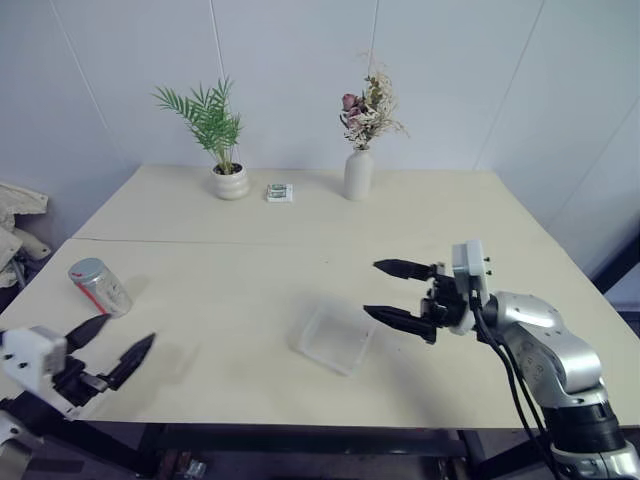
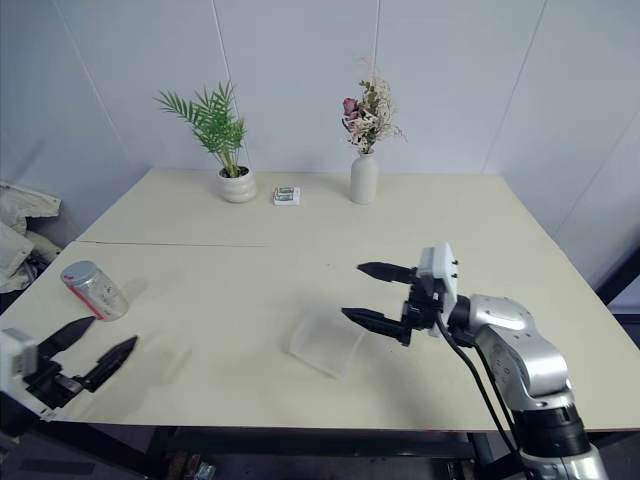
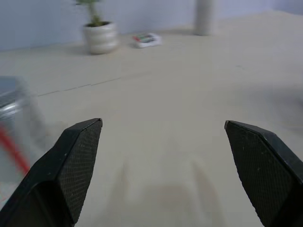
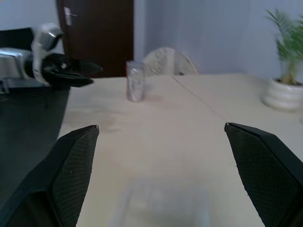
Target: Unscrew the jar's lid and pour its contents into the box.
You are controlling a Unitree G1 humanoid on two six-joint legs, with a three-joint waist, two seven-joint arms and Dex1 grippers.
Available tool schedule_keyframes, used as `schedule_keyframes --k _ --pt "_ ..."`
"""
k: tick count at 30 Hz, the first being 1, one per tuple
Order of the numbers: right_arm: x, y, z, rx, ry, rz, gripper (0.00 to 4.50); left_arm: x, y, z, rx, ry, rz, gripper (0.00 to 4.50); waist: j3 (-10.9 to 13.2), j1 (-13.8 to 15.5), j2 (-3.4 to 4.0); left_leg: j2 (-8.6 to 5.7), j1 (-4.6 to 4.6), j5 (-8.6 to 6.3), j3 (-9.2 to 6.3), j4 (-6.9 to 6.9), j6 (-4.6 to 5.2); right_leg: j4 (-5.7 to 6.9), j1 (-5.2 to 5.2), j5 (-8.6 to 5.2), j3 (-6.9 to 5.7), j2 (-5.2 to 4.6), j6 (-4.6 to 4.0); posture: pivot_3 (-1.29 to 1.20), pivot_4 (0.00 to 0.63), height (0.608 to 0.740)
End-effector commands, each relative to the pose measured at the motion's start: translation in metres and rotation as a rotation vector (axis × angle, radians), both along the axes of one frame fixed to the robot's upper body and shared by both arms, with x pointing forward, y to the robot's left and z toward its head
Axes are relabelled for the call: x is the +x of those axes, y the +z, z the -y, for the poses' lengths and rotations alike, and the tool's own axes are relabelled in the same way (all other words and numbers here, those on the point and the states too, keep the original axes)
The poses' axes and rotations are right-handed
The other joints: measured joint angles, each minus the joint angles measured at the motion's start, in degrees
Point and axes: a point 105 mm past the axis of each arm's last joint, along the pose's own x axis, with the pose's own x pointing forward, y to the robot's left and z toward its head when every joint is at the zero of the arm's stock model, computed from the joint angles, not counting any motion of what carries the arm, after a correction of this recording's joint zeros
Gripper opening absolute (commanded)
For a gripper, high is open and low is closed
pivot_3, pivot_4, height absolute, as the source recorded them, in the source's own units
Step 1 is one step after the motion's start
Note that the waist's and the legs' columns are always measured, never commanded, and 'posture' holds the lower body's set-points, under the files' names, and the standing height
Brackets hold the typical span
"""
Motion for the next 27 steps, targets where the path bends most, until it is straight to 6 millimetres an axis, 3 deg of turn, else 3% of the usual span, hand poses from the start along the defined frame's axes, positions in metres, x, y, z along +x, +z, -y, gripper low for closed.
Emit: schedule_keyframes --k 1,6,14,17,27 --pt "-0.009 0.02 -0.017 0.026 0.108 0.062 4.5 -0.009 0.008 -0.037 -0.028 0.174 0.076 4.41 -0.02 0.2 -0.04 0.06 0.0 0.0 -0.02 0.0 -0.01 0.01 0.0 0.01 -0.04 0.06 -0.05 0.0 0.15 0.74" --pt "-0.002 0.034 -0.035 0.028 0.139 0.1 4.5 0.008 0.004 -0.064 -0.059 0.22 0.081 4.41 -0.07 0.19 -0.12 0.09 0.0 0.06 -0.01 0.04 -0.07 -0.07 -0.01 -0.04 -0.06 0.08 -0.57 0.0 0.15 0.74" --pt "0.004 0.04 -0.043 0.05 0.107 0.112 4.5 0.063 -0.001 -0.072 -0.019 0.104 -0.005 4.41 -0.13 0.15 -0.21 0.1 -0.09 0.12 0.1 -0.11 -0.11 -0.16 -0.15 0.14 0.0 0.04 -0.52 0.0 0.15 0.74" --pt "0.001 0.039 -0.042 0.06 0.095 0.11 4.5 0.074 0.0 -0.073 0.01 0.088 -0.024 4.41 -0.13 0.02 -0.21 0.15 -0.11 0.05 0.1 -0.26 -0.22 -0.02 -0.34 0.47 -0.02 0.07 0.08 0.0 0.15 0.74" --pt "-0.001 0.038 -0.037 0.075 0.052 0.101 4.5 0.098 0.01 -0.082 0.039 0.127 -0.034 4.41 -0.13 0.07 -0.22 0.32 -0.12 -0.05 0.11 -0.29 -0.38 0.18 -0.46 0.36 -0.05 0.32 0.01 0.0 0.15 0.74"
